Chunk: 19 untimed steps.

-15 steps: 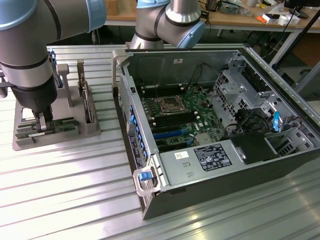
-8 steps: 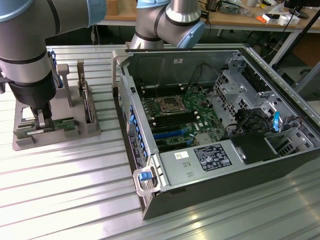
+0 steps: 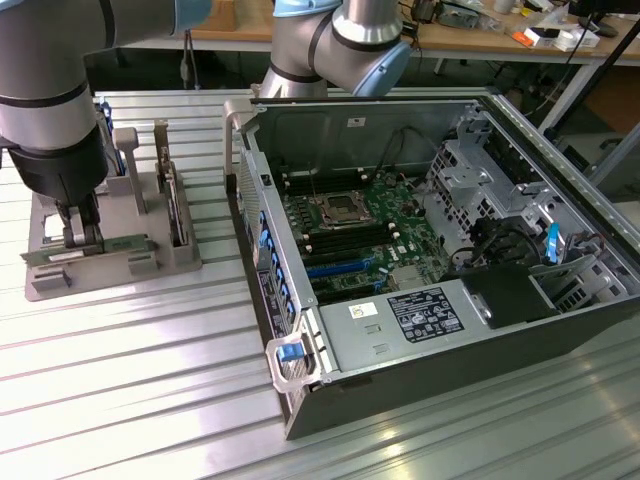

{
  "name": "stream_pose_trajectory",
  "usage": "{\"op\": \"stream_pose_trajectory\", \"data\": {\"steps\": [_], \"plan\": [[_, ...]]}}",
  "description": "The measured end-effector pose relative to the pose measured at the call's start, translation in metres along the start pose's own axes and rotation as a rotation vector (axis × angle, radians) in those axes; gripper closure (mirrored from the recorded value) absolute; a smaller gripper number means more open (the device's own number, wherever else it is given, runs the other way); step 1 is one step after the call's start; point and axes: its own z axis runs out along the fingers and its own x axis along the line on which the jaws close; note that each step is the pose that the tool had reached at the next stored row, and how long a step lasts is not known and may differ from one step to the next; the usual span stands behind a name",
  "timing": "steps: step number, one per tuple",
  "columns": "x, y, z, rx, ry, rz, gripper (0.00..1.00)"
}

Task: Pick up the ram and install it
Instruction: 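Pick up the ram and move it above insertion slot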

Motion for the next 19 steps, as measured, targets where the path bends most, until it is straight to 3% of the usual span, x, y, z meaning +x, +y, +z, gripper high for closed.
{"op": "stream_pose_trajectory", "data": {"steps": [19], "plan": [[-0.001, 0.0020, -0.0469, 0.0000, 0.0000, 0.000, 0.86]]}}
